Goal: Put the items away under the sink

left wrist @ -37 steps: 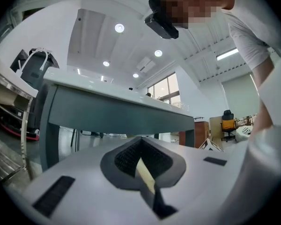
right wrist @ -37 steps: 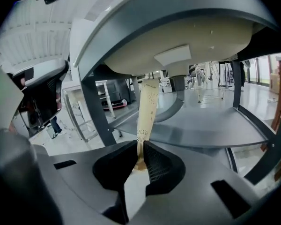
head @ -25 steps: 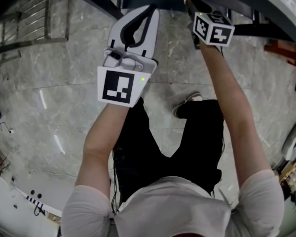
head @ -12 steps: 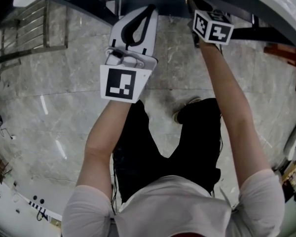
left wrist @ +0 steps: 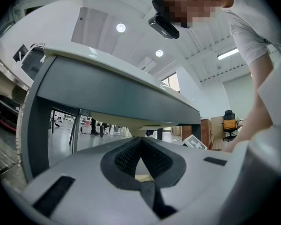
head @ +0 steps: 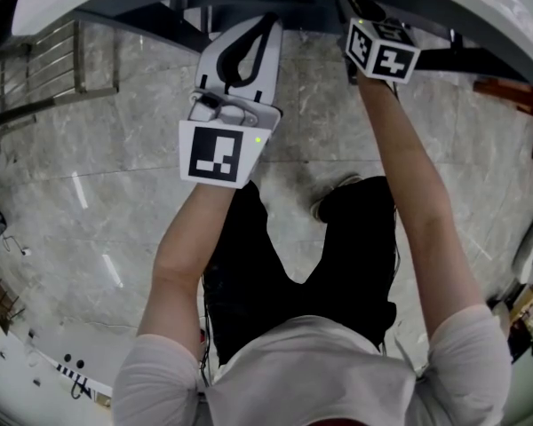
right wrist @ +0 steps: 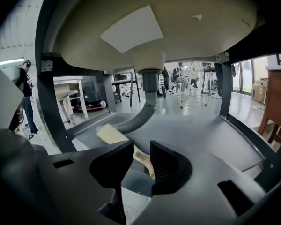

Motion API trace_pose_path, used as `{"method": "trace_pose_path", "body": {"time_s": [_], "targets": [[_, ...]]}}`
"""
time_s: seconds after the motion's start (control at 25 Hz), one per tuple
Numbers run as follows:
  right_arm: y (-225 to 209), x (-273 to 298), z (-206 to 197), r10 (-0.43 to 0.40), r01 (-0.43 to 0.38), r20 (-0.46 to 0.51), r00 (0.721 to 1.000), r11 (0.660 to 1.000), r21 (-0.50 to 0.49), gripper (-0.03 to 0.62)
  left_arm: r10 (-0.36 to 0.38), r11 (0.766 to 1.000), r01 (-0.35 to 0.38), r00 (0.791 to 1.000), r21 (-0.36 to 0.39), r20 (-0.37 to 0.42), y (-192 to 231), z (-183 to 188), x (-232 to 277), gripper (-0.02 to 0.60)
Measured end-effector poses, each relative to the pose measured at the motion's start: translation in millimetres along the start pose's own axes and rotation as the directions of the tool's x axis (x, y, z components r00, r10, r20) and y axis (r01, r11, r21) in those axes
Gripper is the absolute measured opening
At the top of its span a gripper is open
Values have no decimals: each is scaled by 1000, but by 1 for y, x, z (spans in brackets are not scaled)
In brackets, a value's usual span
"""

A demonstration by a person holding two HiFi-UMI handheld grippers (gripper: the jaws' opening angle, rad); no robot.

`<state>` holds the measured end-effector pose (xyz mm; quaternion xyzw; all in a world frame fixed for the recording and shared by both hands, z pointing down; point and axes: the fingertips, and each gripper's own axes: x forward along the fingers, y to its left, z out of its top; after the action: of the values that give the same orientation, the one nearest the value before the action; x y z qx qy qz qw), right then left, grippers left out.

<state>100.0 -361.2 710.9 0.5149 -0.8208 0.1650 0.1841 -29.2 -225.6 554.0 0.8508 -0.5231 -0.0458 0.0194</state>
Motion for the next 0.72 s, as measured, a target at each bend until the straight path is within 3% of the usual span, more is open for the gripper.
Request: {"method": "trace_pose_path", "body": {"time_s": [0.4,0.72], "targets": [[-4,-11,4,-12,11,6,1000,1000,6,117,26,999,-27,999,-25,-34,1,-2,-1,2],[9,-78,5,22,-23,-33,999,999,-38,63,51,998,-54,997,-38,-65,-20,29,-12,2]]}}
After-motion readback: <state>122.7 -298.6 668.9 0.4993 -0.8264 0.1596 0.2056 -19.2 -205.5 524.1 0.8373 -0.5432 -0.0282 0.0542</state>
